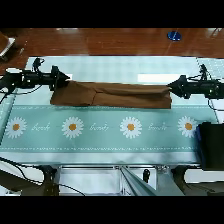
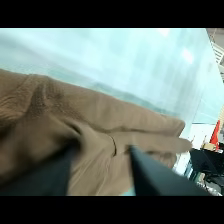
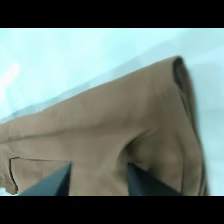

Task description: Fold the shirts.

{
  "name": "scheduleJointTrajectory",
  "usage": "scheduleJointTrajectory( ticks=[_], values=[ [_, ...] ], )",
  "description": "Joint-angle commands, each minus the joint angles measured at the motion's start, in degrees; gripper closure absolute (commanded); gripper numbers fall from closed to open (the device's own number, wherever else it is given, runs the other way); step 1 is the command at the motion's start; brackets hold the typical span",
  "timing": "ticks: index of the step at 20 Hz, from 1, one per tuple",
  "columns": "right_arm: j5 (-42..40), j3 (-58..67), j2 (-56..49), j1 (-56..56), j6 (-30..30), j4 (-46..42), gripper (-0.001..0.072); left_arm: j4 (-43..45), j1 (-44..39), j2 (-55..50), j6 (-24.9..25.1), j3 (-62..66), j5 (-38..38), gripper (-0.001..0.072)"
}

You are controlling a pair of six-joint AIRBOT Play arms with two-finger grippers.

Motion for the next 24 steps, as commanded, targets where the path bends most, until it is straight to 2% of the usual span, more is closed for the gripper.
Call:
scheduleJointTrajectory(
  ticks=[1,4,6,8,9,11,13,15,18,22,24],
  values=[
    [1.44,1.66,-1.31,-0.85,-0.26,0.61,0.0294,-0.02,1.25,-1.18,-1.14,2.69,-4.66,0.0197],
    [12.26,6.73,-0.42,-6.84,-0.26,-0.74,0.0294,2.34,7.43,0.26,-2.25,8.9,-16.35,0.0198],
    [12.5,6.69,3.32,-11.56,0.61,-8.02,0.0294,7.72,11.89,5.31,-2.19,9.16,-17.68,0.0198],
    [7.06,2.99,7.52,-14.49,4.04,-15.13,0.0294,13.66,14.19,13.16,-1.77,5.2,-11.72,0.0198],
    [3.21,-0.39,9.16,-15.08,5.05,-15.47,0.0294,13.94,14.01,17.79,-0.28,0.87,-7.23,0.0198],
    [-3.8,-7.72,10.05,-14.19,6.4,-13.68,0.0294,13.77,10.16,28.3,4.39,-11.1,0.94,0.0198],
    [-7.13,-11.1,7.89,-11.8,5.51,-10.27,0.0295,13.79,4.42,36.37,8.68,-21.64,5.97,0.0199],
    [-7.65,-10.16,4.55,-8.85,3.98,-8.46,0.0295,13.75,-0.46,40.39,8.98,-27.1,7.54,0.0199],
    [-6.1,-6.19,-0.68,-4.7,3.72,-7.28,0.0295,13.22,-6.4,40.83,8.76,-27.76,7.89,0.0199],
    [-0.74,-1.84,-5.49,1.16,2.56,-5.92,0.0295,10.14,-10.82,40.74,8.81,-27.74,13.44,0.0199],
    [-1.14,-1.77,-5.51,4.9,2.23,-5.92,0.0315,8.31,-11.85,40.3,8.81,-27.74,14.91,0.02]
  ],
)
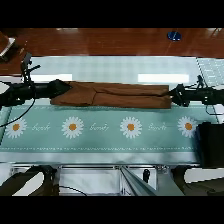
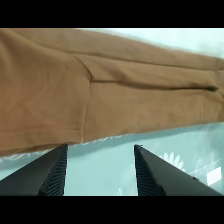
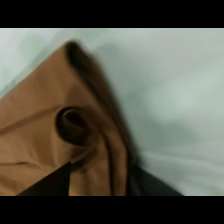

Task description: Fold the shirts.

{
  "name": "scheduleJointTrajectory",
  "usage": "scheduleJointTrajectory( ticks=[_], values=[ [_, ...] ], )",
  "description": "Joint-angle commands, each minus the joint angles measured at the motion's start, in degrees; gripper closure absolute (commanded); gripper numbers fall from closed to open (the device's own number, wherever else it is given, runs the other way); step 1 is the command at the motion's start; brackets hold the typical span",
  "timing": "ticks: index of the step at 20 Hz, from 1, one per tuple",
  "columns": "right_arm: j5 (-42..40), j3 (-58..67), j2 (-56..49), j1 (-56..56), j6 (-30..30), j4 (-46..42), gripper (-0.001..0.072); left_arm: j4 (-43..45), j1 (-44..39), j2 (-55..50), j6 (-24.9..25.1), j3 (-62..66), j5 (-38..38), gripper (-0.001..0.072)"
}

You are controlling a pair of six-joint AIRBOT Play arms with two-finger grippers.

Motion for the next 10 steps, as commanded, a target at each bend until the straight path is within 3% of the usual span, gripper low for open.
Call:
scheduleJointTrajectory(
  ticks=[1,3,5,6,7,10],
  values=[
    [0.98,1.29,-1.68,6.29,-0.76,0.26,0.0413,-2.97,-2.75,-0.15,0.24,-0.57,3.74,0.02],
    [1.07,1.77,-1.64,8.15,-2.78,1.03,0.0688,-3.34,-3.23,-0.61,0.26,-0.57,3.72,0.02],
    [3.23,2.19,-0.04,8.39,-2.56,0.81,0.0691,-3.43,-4.07,-0.72,3.34,-0.57,3.61,0.0246],
    [4.55,2.16,2.49,8.22,-2.08,-0.94,0.0691,-3.43,-4.74,-0.76,3.93,-0.57,3.63,0.0529],
    [5.55,2.1,6.1,8.15,-0.87,-4.83,0.0691,-3.91,-5.7,-0.85,4.33,-0.55,3.78,0.069],
    [6.23,-2.19,21.84,8.15,3.21,-16.26,0.0691,-7.54,-10.97,-1.95,5.95,-0.52,5.99,0.0689]
  ],
)
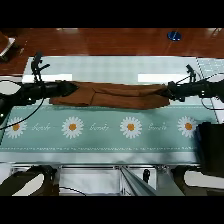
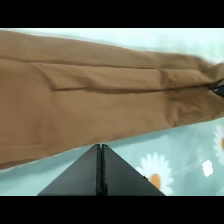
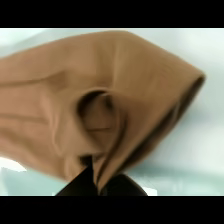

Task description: Fold the shirts.

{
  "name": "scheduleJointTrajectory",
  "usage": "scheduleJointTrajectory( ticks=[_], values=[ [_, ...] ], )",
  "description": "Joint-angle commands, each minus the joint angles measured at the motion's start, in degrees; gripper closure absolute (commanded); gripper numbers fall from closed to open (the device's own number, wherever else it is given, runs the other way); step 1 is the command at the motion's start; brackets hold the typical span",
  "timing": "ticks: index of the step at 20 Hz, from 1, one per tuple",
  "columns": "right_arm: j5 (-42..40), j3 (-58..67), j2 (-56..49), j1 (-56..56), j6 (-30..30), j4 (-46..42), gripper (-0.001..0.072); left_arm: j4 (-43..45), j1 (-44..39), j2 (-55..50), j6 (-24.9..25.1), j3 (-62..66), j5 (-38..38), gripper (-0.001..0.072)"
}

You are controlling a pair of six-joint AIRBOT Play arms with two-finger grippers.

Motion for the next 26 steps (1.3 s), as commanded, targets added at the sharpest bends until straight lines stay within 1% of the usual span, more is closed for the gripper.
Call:
scheduleJointTrajectory(
  ticks=[1,2,5,6,8,10,13,14,17,19,20,23,26],
  values=[
    [1.84,-5.18,17.77,0.39,3.5,-10.6,0.0691,-4.02,-6.91,-1.73,2.32,0.0,4.15,0.0689],
    [2.64,-7.48,23.87,0.39,4.09,-10.51,0.0691,-5.07,-9.92,-2.99,2.29,0.11,6.6,0.0689],
    [6.4,-12.39,41.0,1.18,8.28,-9.94,0.0691,-5.75,-18.97,-9.9,1.31,3.69,12.17,0.0689],
    [7.3,-13.18,45.42,1.75,10.05,-10.12,0.0691,-5.73,-21.49,-12.61,0.13,5.57,13.55,0.0689],
    [7.87,-13.64,52.0,3.56,13.86,-10.12,0.0691,-5.68,-26.97,-19.74,-4.42,11.08,12.79,0.0689],
    [8.04,-13.64,55.47,5.79,16.46,-9.79,0.0691,-5.66,-32.59,-26.86,-7.5,17.03,9.51,0.0689],
    [7.78,-13.64,56.3,9.7,17.16,-6.78,0.0691,-5.68,-40.22,-36.61,-16.57,24.96,7.45,0.0689],
    [6.82,-13.64,56.22,11.21,17.2,-6.73,0.0691,-5.68,-42.38,-39.06,-17.57,27.19,6.51,0.0689],
    [2.08,-13.62,55.45,15.21,18.1,-6.67,0.0691,-5.73,-47.67,-44.85,-17.86,34.18,0.85,0.0689],
    [1.25,-13.62,54.03,17.18,18.05,-6.78,0.0691,-5.68,-47.58,-45.42,-17.9,36.81,-0.98,0.0689],
    [1.29,-13.6,53.4,17.62,18.01,-6.88,0.0691,-5.68,-45.99,-44.81,-17.99,37.33,-1.53,0.0689],
    [1.09,-12.15,52.35,17.73,17.99,-7.85,0.0691,-5.4,-37.83,-42.18,-18.05,37.31,-5.73,0.0689],
    [1.11,-9.38,49.33,17.77,17.27,-6.69,0.0691,-1.73,-28.65,-37.73,-18.08,36.59,-9.18,0.0689]
  ],
)
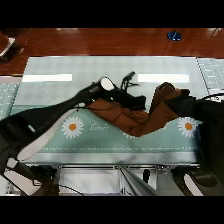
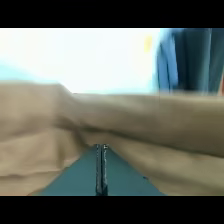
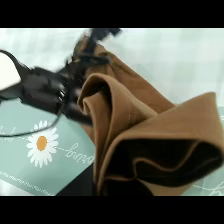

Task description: Fold the shirts.

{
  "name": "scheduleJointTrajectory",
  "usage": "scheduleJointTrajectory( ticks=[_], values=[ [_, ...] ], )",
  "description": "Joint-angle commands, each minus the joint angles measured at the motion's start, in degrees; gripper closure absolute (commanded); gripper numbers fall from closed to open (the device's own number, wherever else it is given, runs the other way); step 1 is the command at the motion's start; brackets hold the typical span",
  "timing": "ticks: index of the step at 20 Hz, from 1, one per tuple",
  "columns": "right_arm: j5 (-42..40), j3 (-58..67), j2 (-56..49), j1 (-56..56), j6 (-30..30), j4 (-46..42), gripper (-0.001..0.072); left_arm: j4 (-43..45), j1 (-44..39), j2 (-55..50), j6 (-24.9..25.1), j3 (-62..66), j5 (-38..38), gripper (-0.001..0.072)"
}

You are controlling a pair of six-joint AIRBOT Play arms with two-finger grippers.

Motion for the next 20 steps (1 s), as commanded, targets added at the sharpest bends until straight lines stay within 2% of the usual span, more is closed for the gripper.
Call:
scheduleJointTrajectory(
  ticks=[1,4,7,10,14,15,20],
  values=[
    [-0.28,2.58,-3.69,0.42,-1.51,2.03,0.0691,4.7,10.01,5.53,-0.39,-1.03,-4.24,0.0689],
    [-0.42,4.07,-9.7,0.42,-5.86,8.92,0.0691,15.23,21.09,17.38,-5.9,-8.81,-0.59,0.0689],
    [-3.13,4.92,-18.05,1.4,-11.67,18.16,0.0691,17.4,31.34,32.59,-3.19,-19.61,0.66,0.0689],
    [-7.74,9.9,-29.27,9.55,-13.11,18.73,0.0691,17.4,38.86,49.03,-0.96,-30.95,2.19,0.0689],
    [-12.04,21.92,-47.08,20.31,-13.68,18.69,0.069,17.16,42.71,64.78,-1.03,-40.5,2.32,0.0688],
    [-13.29,24.83,-50.93,22.03,-15.47,18.45,0.069,17.18,42.71,66.95,-1.01,-41.38,2.32,0.0688],
    [-14.67,37.7,-66.34,25.42,-15.52,18.25,0.069,17.11,42.58,68.78,-1.03,-42.05,2.08,0.0688]
  ],
)
